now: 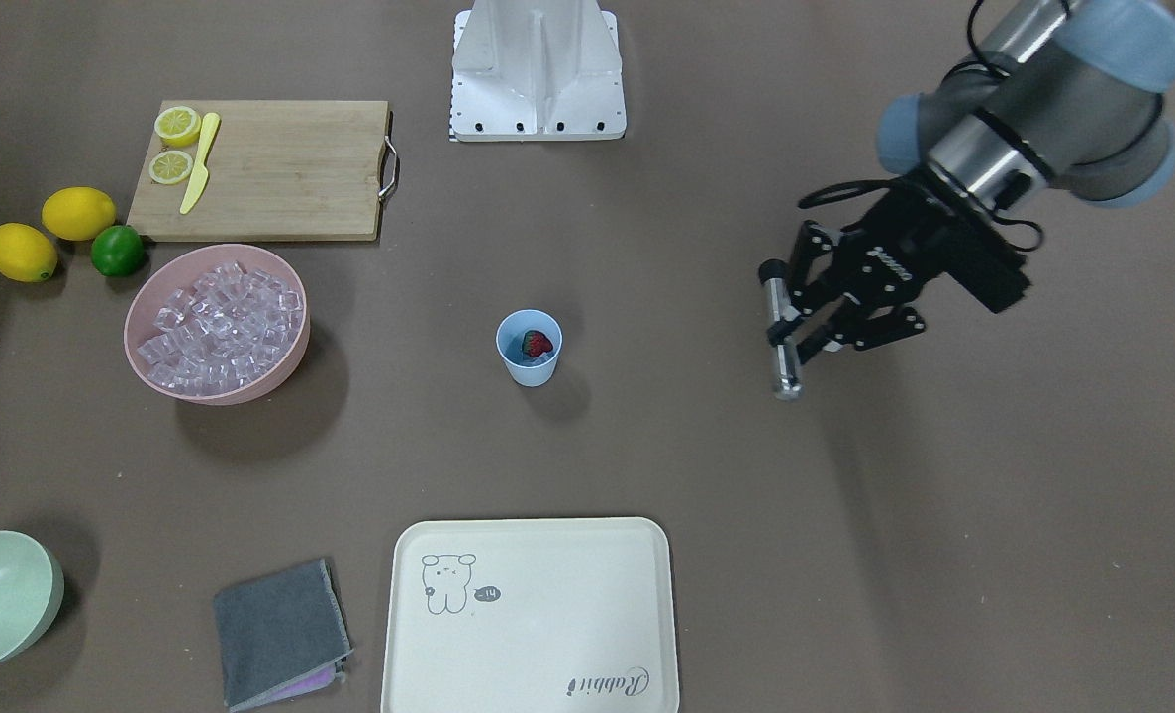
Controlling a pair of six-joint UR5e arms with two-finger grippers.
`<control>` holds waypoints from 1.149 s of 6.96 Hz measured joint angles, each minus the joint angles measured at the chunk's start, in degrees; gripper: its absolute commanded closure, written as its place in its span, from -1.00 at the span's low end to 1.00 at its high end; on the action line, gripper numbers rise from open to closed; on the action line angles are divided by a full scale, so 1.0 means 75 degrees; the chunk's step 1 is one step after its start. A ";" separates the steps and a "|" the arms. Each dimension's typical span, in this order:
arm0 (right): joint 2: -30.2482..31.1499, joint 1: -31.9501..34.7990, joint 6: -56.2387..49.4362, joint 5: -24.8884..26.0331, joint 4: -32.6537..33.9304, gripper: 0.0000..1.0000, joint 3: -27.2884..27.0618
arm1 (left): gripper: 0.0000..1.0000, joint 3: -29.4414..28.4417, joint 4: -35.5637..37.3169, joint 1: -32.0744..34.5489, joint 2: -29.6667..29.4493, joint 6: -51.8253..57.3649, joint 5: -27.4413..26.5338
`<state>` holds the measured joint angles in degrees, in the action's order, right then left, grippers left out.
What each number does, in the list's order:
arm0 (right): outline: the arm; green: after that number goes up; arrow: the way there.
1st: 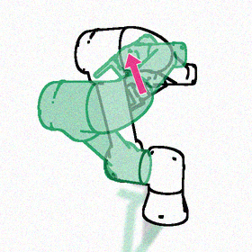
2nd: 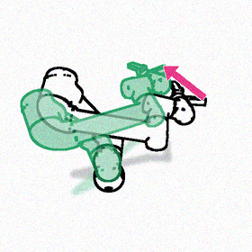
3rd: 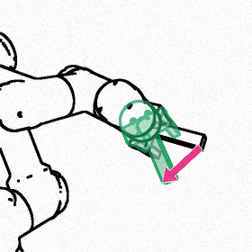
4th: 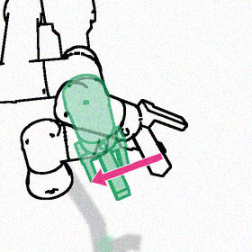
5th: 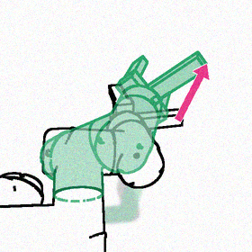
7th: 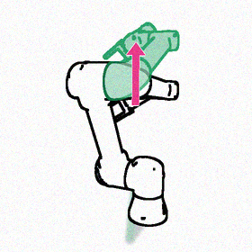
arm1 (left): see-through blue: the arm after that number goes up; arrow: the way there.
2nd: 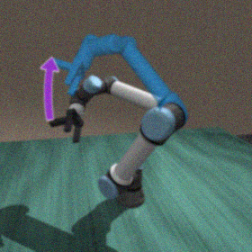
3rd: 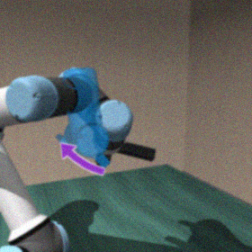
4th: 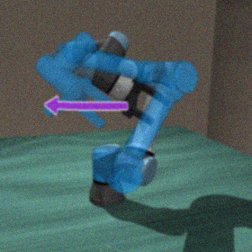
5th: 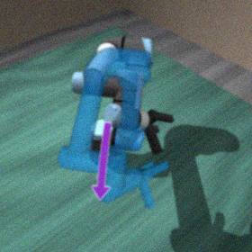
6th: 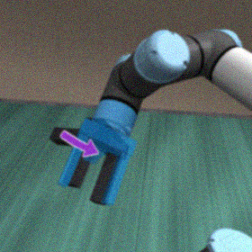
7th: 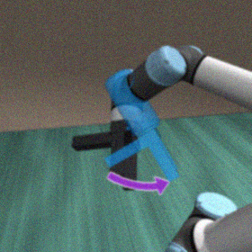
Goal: Mash ice and strawberries in cup
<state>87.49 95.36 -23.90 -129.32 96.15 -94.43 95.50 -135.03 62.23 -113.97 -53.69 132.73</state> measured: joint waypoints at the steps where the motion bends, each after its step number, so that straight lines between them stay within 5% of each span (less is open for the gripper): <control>1: 0.0003 0.0000 0.0002 -0.0012 0.0010 -0.98 0.0016 | 1.00 -0.0032 0.0635 0.0587 0.0377 0.0431 0.0630; 3: -0.0023 0.0000 0.0012 -0.0018 0.0025 -0.98 0.0033 | 1.00 -0.0684 0.1259 0.1238 0.1407 0.1653 0.0976; 6: -0.0093 -0.0006 0.0043 -0.0027 0.0035 -0.98 0.0109 | 1.00 -0.2189 0.2251 0.1720 0.2692 0.4479 0.0121; 8: -0.0124 -0.0010 0.0045 -0.0028 0.0033 -0.98 0.0120 | 1.00 -0.2539 0.2304 0.1805 0.3339 0.5092 -0.0070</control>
<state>86.56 95.28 -23.56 -129.53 96.40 -93.53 76.46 -117.76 75.76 -88.93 -15.49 132.20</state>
